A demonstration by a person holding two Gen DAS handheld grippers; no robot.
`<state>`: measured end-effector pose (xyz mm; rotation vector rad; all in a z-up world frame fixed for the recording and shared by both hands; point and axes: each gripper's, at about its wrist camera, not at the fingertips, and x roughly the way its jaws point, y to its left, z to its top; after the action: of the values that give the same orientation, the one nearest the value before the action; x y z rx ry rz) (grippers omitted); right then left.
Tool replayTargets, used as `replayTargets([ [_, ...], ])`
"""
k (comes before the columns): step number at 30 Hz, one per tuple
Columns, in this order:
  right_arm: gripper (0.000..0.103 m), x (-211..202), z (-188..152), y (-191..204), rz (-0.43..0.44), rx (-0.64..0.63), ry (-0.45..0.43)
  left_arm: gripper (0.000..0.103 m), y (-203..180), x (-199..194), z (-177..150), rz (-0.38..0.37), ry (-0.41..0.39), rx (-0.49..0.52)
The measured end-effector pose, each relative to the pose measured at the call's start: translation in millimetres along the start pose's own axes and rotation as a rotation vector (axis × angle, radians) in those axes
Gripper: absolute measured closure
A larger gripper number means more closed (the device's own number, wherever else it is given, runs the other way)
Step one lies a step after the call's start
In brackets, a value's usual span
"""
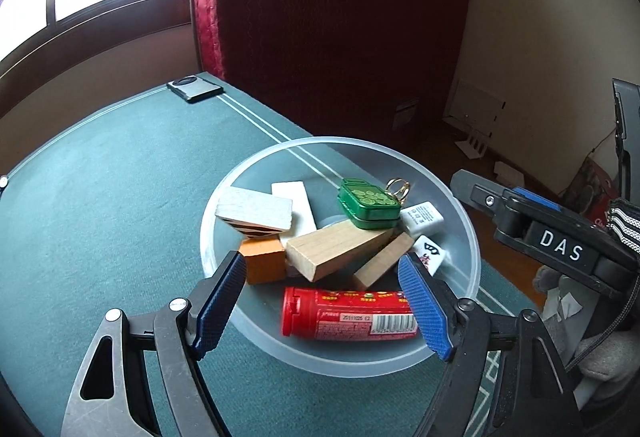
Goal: Organize rigid objects
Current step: 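Lower the dark wooden block into the bowl and open the left gripper, then withdraw both open grippers from the bowl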
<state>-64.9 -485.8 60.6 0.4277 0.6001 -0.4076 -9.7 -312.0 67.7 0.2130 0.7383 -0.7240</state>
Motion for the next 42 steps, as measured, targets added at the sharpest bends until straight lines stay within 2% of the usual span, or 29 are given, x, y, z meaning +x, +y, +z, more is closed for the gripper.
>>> replayTargets([
  [1, 0.0, -1.7, -1.0, 1.0, 0.002, -0.005, -0.001, 0.02, 2.6, -2.1, -0.4, 0.02, -0.003, -0.004],
  [5, 0.0, -4.2, -5.0, 4.4, -0.001, -0.03, 0.007, 0.013, 17.4, -13.0, -2.9, 0.082, -0.03, -0.047],
  [10, 0.0, -11.2, -10.9, 5.3, -0.019, -0.061, 0.014, 0.011, 30.1, -27.6, -7.3, 0.138, -0.065, -0.088],
  [14, 0.0, -18.2, -18.2, 12.0, -0.031, -0.118, 0.015, 0.009, 31.0, -37.1, -9.2, 0.189, -0.085, -0.084],
  [21, 0.0, -32.4, -26.6, 23.7, -0.004, -0.175, 0.018, 0.004, 26.6, -53.7, -11.7, 0.321, -0.117, -0.049],
  [28, 0.0, -42.6, -31.6, 38.4, -0.024, -0.238, -0.023, 0.003, 24.9, -64.5, -13.8, 0.369, -0.134, -0.048],
  [34, 0.0, -51.1, -34.6, 47.2, -0.064, -0.291, -0.092, 0.003, 22.4, -72.8, -16.4, 0.4, -0.145, -0.05],
  [42, 0.0, -59.1, -34.2, 50.1, -0.048, -0.307, -0.132, 0.003, 17.9, -84.2, -17.2, 0.462, -0.164, -0.034],
])
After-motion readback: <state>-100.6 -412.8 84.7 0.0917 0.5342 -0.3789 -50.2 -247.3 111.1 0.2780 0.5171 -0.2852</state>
